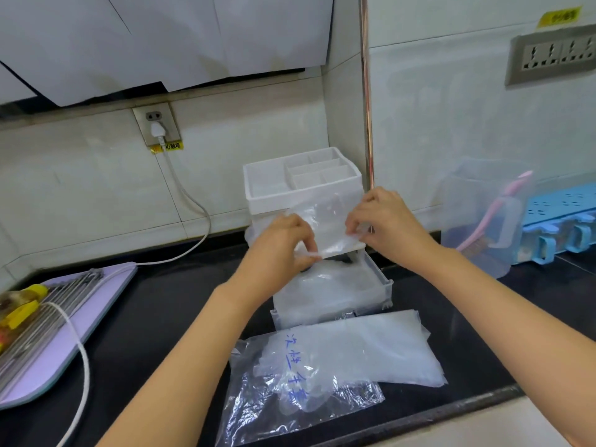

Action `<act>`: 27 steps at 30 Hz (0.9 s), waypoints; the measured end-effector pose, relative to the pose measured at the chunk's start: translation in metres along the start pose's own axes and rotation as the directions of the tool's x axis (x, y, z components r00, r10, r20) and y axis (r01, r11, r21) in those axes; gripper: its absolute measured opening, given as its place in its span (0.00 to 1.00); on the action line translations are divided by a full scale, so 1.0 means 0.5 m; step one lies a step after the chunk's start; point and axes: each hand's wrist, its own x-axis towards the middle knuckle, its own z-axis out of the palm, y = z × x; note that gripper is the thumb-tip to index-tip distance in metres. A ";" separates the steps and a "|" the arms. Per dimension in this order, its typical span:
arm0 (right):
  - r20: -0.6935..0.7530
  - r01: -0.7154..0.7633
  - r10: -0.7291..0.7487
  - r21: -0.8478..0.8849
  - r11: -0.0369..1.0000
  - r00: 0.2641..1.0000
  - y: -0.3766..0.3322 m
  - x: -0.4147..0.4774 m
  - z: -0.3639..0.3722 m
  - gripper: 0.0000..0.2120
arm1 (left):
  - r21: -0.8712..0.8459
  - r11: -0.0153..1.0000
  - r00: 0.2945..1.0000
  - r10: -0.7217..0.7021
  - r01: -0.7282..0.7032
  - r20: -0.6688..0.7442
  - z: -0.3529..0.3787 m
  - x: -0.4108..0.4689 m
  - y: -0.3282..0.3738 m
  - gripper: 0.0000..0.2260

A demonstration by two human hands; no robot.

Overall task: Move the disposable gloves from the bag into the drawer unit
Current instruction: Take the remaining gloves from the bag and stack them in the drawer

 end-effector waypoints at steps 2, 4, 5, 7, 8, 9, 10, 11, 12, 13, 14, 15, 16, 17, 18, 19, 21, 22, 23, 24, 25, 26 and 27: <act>0.189 -0.083 0.084 -0.017 0.996 0.978 0.012 -0.016 0.022 0.06 | -0.051 0.996 0.988 -0.070 0.077 0.138 0.040 -0.003 -0.018 0.07; 0.351 -0.105 0.121 -0.065 0.992 0.929 0.018 -0.022 0.040 0.05 | -0.091 0.982 0.960 -0.138 0.164 0.243 0.073 -0.003 -0.036 0.08; 0.415 -0.100 0.129 -0.090 0.991 0.901 0.018 -0.024 0.046 0.06 | -0.097 0.973 0.941 -0.172 0.208 0.290 0.087 -0.001 -0.045 0.08; 0.504 -0.096 0.153 -0.138 0.986 0.850 0.013 -0.023 0.056 0.07 | -0.088 0.957 0.902 -0.228 0.277 0.367 0.112 0.001 -0.061 0.07; 0.536 -0.108 0.178 -0.159 0.981 0.825 0.011 -0.023 0.060 0.08 | -0.072 0.951 0.881 -0.248 0.301 0.402 0.122 0.002 -0.065 0.07; 0.567 -0.121 0.205 -0.182 0.976 0.798 0.010 -0.021 0.064 0.08 | -0.059 0.947 0.863 -0.261 0.316 0.433 0.130 0.004 -0.069 0.07; 0.602 -0.137 0.238 -0.209 0.968 0.762 0.009 -0.020 0.067 0.08 | -0.053 0.943 0.846 -0.269 0.328 0.461 0.137 0.006 -0.073 0.07; 0.638 -0.158 0.272 -0.232 0.960 0.720 0.008 -0.019 0.069 0.08 | -0.052 0.938 0.829 -0.275 0.342 0.487 0.143 0.009 -0.076 0.07; 0.673 -0.190 0.307 -0.244 0.951 0.673 0.007 -0.017 0.070 0.09 | -0.053 0.934 0.813 -0.278 0.353 0.511 0.147 0.009 -0.078 0.07; 0.709 -0.231 0.333 -0.241 0.943 0.622 0.005 -0.015 0.066 0.09 | -0.048 0.934 0.800 -0.276 0.354 0.532 0.151 0.010 -0.080 0.08; 0.743 -0.276 0.344 -0.220 0.936 0.574 0.002 -0.012 0.058 0.09 | -0.040 0.937 0.792 -0.269 0.347 0.548 0.154 0.009 -0.081 0.10; 0.773 -0.325 0.340 -0.182 0.928 0.536 -0.001 -0.009 0.046 0.09 | -0.033 0.938 0.784 -0.269 0.346 0.560 0.157 0.009 -0.081 0.13; 0.788 -0.380 0.325 -0.126 0.916 0.523 -0.005 -0.005 0.036 0.08 | -0.031 0.936 0.776 -0.272 0.350 0.569 0.158 0.009 -0.081 0.14; 0.784 -0.434 0.312 -0.060 0.899 0.537 -0.010 0.000 0.028 0.08 | -0.027 0.933 0.769 -0.279 0.358 0.575 0.157 0.011 -0.079 0.14; 0.767 -0.482 0.302 0.011 0.876 0.566 -0.016 0.007 0.028 0.08 | -0.023 0.932 0.765 -0.282 0.361 0.579 0.156 0.012 -0.078 0.13; 0.751 -0.514 0.292 0.073 0.855 0.593 -0.023 0.012 0.034 0.10 | -0.013 0.931 0.760 -0.289 0.364 0.583 0.156 0.013 -0.078 0.13; 0.754 -0.501 0.256 0.112 0.858 0.606 -0.038 0.016 0.062 0.12 | 0.010 0.928 0.738 -0.304 0.374 0.602 0.158 0.016 -0.073 0.12; 0.767 -0.478 0.243 0.094 0.873 0.594 -0.044 0.014 0.082 0.13 | 0.010 0.921 0.726 -0.313 0.389 0.613 0.158 0.018 -0.069 0.13; 0.783 -0.463 0.243 0.065 0.884 0.572 -0.045 0.008 0.103 0.15 | -0.002 0.905 0.706 -0.330 0.425 0.627 0.158 0.019 -0.062 0.13; 0.804 -0.457 0.252 0.027 0.889 0.538 -0.044 0.002 0.118 0.15 | -0.034 0.875 0.684 -0.353 0.483 0.638 0.160 0.020 -0.058 0.14; 0.825 -0.464 0.266 -0.005 0.886 0.499 -0.042 -0.005 0.130 0.14 | -0.067 0.833 0.663 -0.385 0.549 0.642 0.160 0.021 -0.054 0.16; 0.840 -0.475 0.275 -0.024 0.879 0.467 -0.039 -0.010 0.138 0.13 | -0.090 0.799 0.651 -0.413 0.595 0.637 0.160 0.020 -0.051 0.17; 0.852 -0.484 0.281 -0.036 0.874 0.442 -0.035 -0.014 0.145 0.14 | -0.093 0.786 0.648 -0.430 0.612 0.628 0.163 0.019 -0.052 0.17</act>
